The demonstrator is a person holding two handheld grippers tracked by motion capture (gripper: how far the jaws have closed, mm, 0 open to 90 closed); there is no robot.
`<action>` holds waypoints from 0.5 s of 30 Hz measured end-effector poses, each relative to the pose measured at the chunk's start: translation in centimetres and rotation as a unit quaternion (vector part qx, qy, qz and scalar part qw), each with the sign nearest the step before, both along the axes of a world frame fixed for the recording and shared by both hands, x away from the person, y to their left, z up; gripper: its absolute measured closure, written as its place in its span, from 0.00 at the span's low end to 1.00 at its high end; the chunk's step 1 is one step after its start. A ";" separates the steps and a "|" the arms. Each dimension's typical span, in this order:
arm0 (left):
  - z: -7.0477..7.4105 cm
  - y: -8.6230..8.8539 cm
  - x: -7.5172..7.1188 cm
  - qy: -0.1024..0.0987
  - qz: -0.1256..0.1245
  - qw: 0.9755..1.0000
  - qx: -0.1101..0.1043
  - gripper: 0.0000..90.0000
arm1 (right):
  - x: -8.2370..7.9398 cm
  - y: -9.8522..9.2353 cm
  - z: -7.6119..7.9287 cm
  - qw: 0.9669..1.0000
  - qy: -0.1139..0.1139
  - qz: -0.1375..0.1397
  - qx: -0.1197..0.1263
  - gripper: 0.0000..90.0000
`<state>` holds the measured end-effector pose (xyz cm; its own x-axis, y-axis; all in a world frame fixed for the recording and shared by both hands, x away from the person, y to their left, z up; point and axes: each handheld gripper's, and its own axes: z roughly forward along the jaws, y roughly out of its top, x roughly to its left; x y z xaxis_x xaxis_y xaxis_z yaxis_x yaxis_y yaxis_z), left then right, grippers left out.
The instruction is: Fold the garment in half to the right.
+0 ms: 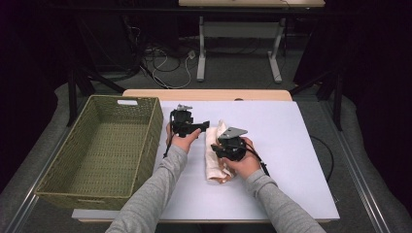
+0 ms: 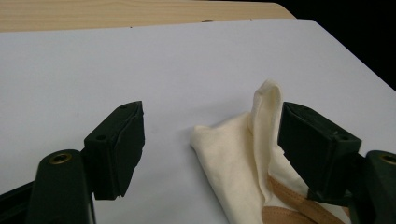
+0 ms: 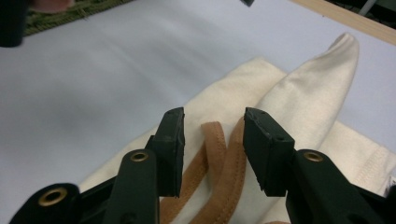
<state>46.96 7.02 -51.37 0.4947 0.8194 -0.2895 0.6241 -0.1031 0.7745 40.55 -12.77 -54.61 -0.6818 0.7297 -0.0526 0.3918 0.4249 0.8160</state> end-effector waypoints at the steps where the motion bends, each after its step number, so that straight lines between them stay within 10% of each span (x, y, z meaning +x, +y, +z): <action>1: 0.0 0.0 0.0 0.002 0.000 1.000 0.000 0.26 | 0.2 -0.1 -0.2 1.000 0.002 0.001 -0.006 0.65; 15: -0.3 -0.4 -0.1 0.002 -0.006 1.000 0.002 0.26 | 1.2 0.0 -1.8 0.999 0.032 -0.022 -0.005 0.76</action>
